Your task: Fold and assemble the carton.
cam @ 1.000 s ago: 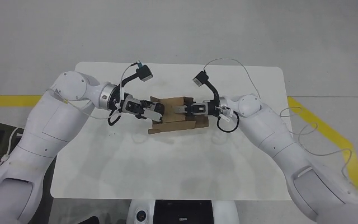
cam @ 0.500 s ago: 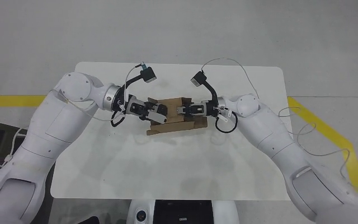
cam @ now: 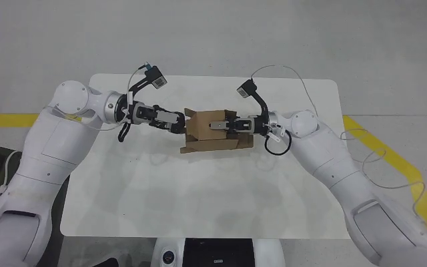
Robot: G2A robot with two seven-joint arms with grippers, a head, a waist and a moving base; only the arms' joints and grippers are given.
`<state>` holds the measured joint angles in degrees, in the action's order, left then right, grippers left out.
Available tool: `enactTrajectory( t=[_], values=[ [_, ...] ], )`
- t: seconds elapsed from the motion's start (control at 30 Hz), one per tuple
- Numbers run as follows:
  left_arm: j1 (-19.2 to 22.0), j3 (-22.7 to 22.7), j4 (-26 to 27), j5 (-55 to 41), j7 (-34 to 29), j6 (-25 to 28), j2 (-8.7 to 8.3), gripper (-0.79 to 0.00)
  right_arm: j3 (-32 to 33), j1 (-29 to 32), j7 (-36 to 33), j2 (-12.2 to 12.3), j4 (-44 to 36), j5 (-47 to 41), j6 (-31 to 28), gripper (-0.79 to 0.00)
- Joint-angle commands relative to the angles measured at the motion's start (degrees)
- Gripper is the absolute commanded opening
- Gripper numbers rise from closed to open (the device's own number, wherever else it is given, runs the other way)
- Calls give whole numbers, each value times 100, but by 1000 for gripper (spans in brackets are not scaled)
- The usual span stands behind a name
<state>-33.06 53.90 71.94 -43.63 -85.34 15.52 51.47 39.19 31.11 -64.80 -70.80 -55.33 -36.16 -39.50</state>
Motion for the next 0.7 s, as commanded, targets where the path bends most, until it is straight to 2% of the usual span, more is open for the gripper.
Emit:
enactTrajectory(
  t=[0.0,0.37,0.67],
  values=[
    [2,4,-98,-98,-24,-87,18,0,44,44,-5,41,-89,20,5,-785],
    [104,-74,-376,-164,-8,-192,149,0,-95,218,-190,109,-644,12,190,-785],
    [110,-118,-295,-177,-189,-151,231,0,-318,177,-271,75,-831,-128,271,-785]
  ],
)
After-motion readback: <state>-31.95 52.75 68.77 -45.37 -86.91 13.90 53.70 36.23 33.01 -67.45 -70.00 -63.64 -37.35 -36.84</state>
